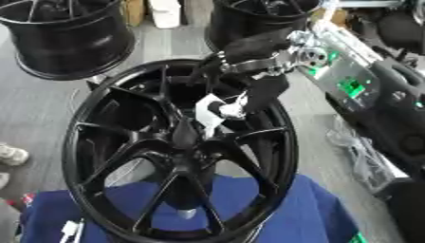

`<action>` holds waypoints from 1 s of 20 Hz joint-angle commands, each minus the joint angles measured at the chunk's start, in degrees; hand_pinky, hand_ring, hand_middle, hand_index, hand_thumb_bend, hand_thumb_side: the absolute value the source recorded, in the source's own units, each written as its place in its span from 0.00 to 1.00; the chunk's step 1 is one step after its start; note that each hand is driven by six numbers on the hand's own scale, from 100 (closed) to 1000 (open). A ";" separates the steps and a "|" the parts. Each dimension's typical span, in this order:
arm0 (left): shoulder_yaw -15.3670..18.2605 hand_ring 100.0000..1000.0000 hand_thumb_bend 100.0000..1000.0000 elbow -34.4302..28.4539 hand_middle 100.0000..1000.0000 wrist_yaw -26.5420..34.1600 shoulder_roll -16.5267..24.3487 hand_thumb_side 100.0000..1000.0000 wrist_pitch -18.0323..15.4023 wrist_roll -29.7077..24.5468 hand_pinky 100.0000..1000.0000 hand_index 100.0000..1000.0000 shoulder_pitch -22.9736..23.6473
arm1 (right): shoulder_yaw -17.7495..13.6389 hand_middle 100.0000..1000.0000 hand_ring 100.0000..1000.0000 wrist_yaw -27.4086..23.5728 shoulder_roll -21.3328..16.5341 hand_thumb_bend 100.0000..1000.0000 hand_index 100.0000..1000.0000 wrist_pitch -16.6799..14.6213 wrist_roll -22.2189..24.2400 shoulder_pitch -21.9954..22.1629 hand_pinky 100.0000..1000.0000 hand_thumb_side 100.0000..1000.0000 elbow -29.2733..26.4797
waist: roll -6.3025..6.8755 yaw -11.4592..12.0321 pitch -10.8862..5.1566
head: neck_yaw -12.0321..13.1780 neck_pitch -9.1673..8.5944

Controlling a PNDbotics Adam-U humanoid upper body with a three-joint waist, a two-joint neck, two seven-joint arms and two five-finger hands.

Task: Pull the pin out of the wheel hub.

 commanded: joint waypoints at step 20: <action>-0.13 0.50 0.45 -0.69 0.46 0.00 0.83 0.60 -0.17 -0.21 0.67 0.62 -0.56 | 1.04 0.86 0.74 3.21 -0.27 0.00 0.95 -8.75 6.55 0.32 0.77 0.82 2.98 | 0.26 0.26 -0.63 | -0.19 -0.29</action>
